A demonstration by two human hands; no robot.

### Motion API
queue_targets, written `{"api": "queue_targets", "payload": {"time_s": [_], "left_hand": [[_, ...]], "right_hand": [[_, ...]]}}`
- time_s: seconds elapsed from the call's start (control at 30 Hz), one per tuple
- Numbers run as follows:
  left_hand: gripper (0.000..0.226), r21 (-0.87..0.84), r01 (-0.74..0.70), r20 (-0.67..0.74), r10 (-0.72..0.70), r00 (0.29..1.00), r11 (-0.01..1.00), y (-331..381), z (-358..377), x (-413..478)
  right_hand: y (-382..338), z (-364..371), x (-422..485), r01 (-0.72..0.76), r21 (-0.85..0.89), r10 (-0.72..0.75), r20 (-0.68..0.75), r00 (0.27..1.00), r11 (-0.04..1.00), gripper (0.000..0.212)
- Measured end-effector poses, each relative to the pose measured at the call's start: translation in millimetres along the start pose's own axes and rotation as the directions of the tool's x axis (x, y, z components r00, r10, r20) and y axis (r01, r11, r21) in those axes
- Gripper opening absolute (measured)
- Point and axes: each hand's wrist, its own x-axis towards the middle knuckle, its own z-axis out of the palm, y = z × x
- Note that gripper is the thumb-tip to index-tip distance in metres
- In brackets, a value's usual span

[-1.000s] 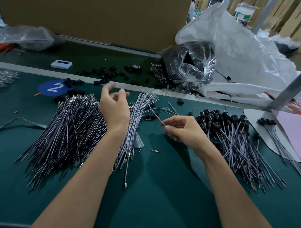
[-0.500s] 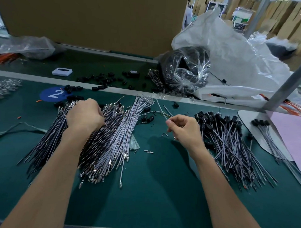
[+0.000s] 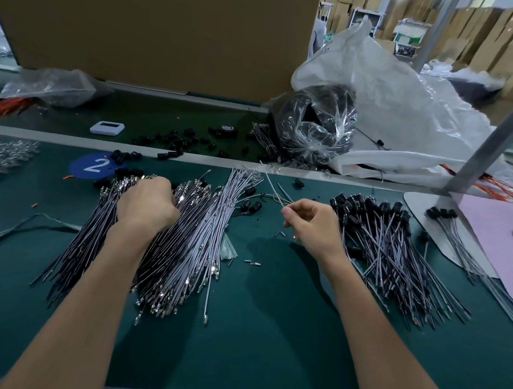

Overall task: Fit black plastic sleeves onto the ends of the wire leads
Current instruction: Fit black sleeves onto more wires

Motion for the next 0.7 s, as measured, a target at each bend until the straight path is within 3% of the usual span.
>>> {"api": "queue_targets", "payload": {"time_s": [0.27,0.57,0.7], "left_hand": [[0.011,-0.044,-0.043,0.057,0.045,0.997,0.998,4,-3,-3],[0.019,0.062,-0.039,-0.062,0.042,0.997,0.997,18,-26,-17],[0.014,-0.132,-0.224,-0.157,0.203,0.967,0.966,29,-33,-26]], "right_hand": [[0,1,0,0.000,0.013,0.000,0.004,1.000,1.000,0.014],[-5,1,-2,-0.001,-0.044,0.002,0.010,1.000,0.999,0.012],[-7,0,-4,-0.027,-0.014,0.027,0.003,1.000,1.000,0.012]]}}
